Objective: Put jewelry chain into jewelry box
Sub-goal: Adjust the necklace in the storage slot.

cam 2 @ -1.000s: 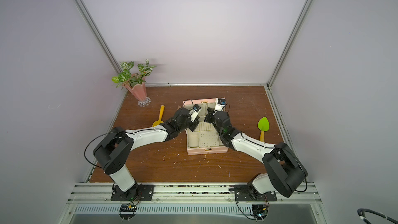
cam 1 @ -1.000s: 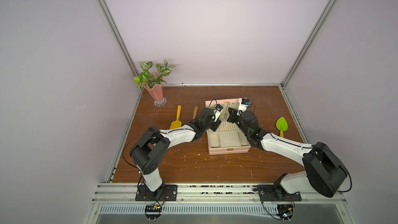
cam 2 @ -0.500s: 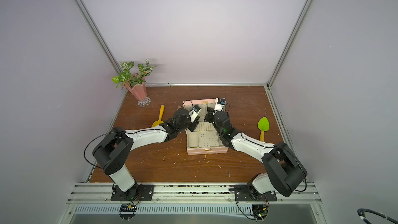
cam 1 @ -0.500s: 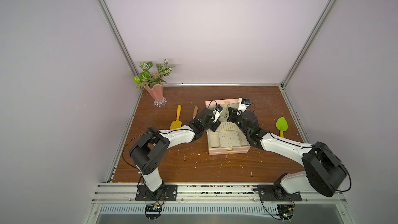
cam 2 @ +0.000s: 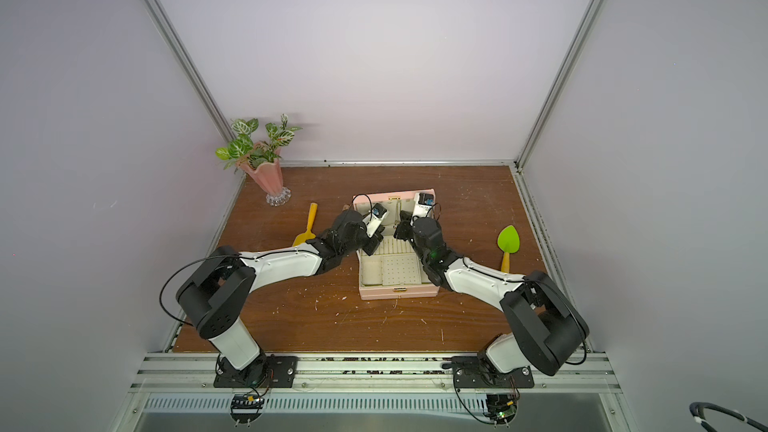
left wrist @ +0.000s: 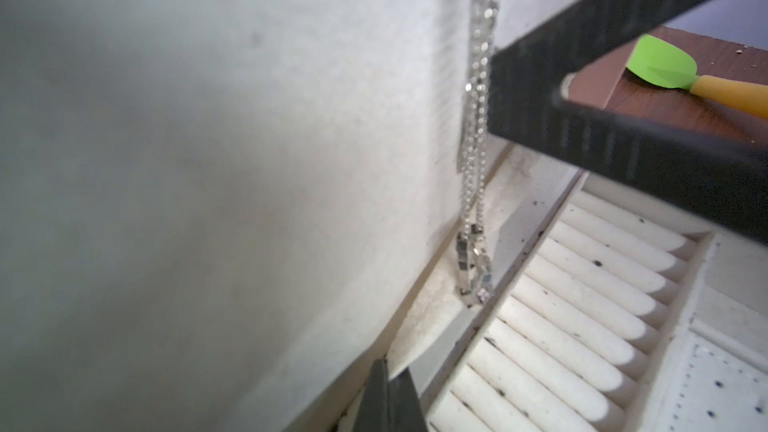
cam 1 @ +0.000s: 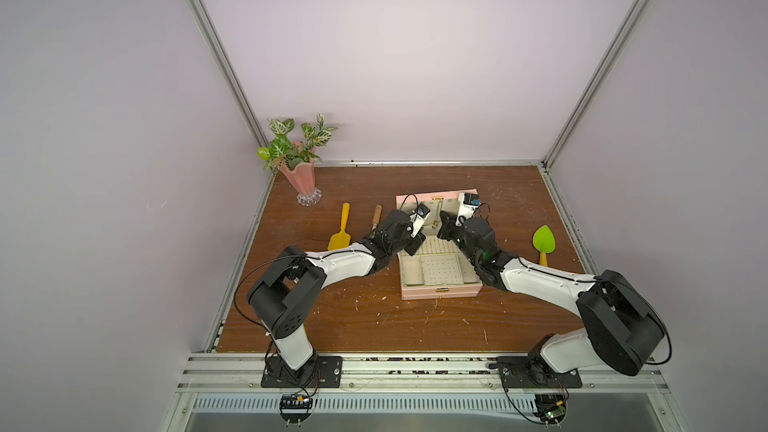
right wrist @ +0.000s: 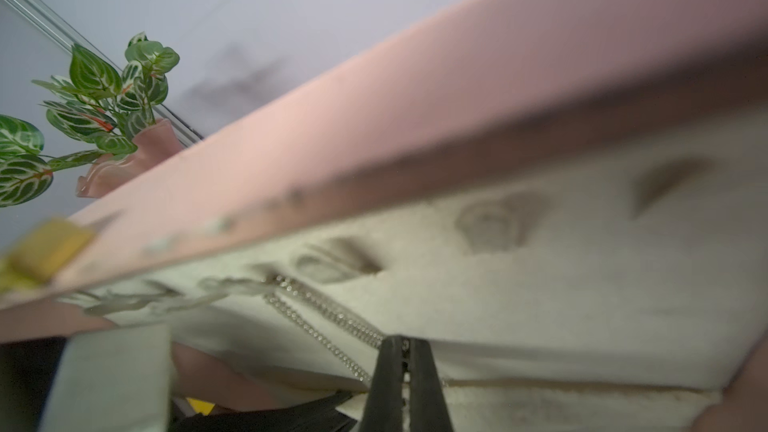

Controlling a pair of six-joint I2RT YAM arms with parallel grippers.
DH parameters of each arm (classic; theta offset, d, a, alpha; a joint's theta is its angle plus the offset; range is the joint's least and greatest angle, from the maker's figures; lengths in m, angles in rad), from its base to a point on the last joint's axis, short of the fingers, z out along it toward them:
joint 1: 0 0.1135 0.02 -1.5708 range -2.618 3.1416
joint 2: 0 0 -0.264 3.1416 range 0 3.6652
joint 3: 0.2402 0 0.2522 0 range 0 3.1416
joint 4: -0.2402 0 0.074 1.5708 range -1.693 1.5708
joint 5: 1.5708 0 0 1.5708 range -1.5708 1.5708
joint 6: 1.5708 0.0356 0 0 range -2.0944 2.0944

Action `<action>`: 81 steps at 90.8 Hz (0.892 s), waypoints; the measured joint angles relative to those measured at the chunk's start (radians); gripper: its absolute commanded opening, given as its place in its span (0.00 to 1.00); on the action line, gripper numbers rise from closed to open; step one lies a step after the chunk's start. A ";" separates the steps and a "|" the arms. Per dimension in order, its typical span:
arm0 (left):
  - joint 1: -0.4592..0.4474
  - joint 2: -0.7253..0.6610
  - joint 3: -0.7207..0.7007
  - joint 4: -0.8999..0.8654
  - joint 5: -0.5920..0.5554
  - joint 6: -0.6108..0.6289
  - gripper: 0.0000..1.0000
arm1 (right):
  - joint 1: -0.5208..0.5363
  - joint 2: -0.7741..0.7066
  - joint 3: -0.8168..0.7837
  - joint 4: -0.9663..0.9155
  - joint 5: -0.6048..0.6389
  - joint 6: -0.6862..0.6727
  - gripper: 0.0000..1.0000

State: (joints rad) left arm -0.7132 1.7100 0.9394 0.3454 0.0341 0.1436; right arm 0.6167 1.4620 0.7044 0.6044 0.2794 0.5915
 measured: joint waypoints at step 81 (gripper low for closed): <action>0.006 -0.013 -0.024 0.015 0.038 0.050 0.02 | -0.010 -0.016 -0.010 -0.013 -0.005 -0.006 0.13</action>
State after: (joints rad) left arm -0.7074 1.6970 0.9157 0.3607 0.0723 0.1932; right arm 0.6064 1.4456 0.6949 0.5919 0.2745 0.5850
